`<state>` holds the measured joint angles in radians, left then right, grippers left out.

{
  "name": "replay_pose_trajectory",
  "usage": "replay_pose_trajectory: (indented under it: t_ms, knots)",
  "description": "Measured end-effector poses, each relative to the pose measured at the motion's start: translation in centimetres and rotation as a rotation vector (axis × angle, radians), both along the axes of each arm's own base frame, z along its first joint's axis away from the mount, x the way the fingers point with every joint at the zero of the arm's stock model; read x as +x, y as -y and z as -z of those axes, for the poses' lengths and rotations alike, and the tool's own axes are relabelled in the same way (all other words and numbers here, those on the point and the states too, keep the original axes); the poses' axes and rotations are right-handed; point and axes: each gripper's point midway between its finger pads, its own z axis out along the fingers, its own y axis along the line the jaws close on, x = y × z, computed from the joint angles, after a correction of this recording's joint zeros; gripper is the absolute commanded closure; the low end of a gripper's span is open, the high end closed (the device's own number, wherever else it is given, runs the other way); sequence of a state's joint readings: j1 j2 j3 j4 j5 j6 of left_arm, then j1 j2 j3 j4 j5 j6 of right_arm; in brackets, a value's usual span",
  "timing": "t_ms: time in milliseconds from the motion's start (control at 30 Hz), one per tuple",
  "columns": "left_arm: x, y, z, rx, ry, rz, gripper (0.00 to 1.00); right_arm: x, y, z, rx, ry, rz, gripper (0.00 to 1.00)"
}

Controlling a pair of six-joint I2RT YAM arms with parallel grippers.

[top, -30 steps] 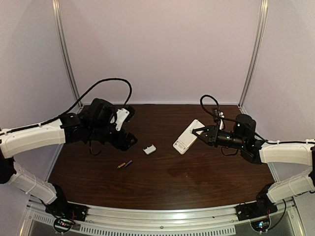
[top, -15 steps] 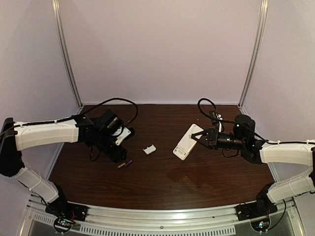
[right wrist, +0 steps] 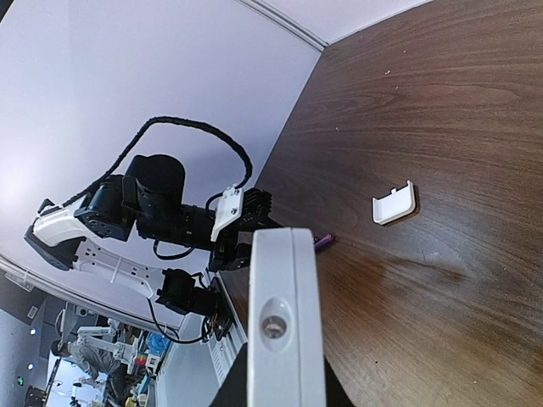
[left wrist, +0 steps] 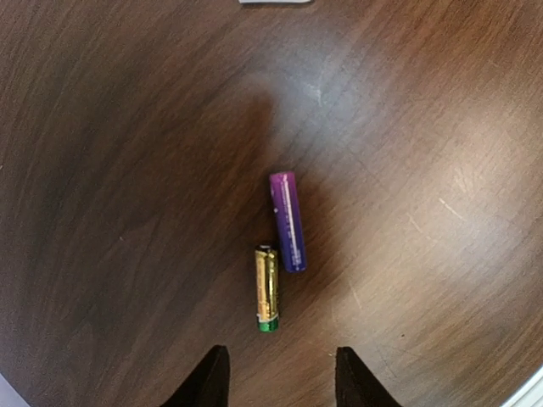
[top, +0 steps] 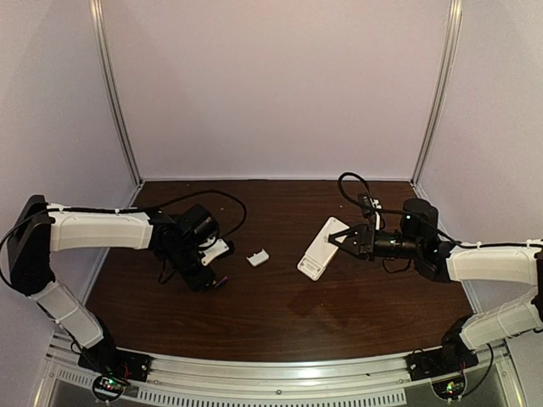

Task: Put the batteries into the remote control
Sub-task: Pick up the battery from the center of the board.

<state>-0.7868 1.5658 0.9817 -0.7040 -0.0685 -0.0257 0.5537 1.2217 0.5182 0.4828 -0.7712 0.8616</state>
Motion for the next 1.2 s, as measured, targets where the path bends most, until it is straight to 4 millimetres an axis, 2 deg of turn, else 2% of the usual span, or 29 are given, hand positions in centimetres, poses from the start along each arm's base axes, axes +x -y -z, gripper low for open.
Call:
replay_pose_trajectory:
  t_ms: [333, 700, 833, 1067, 1200]
  knots:
    - [0.7, -0.5, 1.3, -0.002, -0.03, 0.054, 0.66, -0.6, -0.5, 1.2, 0.011, -0.058, -0.047, 1.0]
    - [0.4, -0.4, 4.4, 0.005, -0.118, 0.095, 0.78, -1.2, -0.8, 1.5, 0.026, -0.086, -0.088, 1.0]
    - [0.8, -0.5, 4.4, 0.001, -0.114, 0.084, 0.82, -1.3, -0.8, 1.6, 0.025, -0.09, -0.095, 1.0]
    - [1.4, -1.0, 4.4, 0.015, -0.099, 0.068, 0.98, -1.4, -0.9, 2.0, 0.021, -0.103, -0.103, 1.0]
    - [2.2, -1.9, 4.3, 0.057, -0.065, 0.048, 1.0, -1.5, -1.0, 2.2, 0.022, -0.118, -0.115, 1.0]
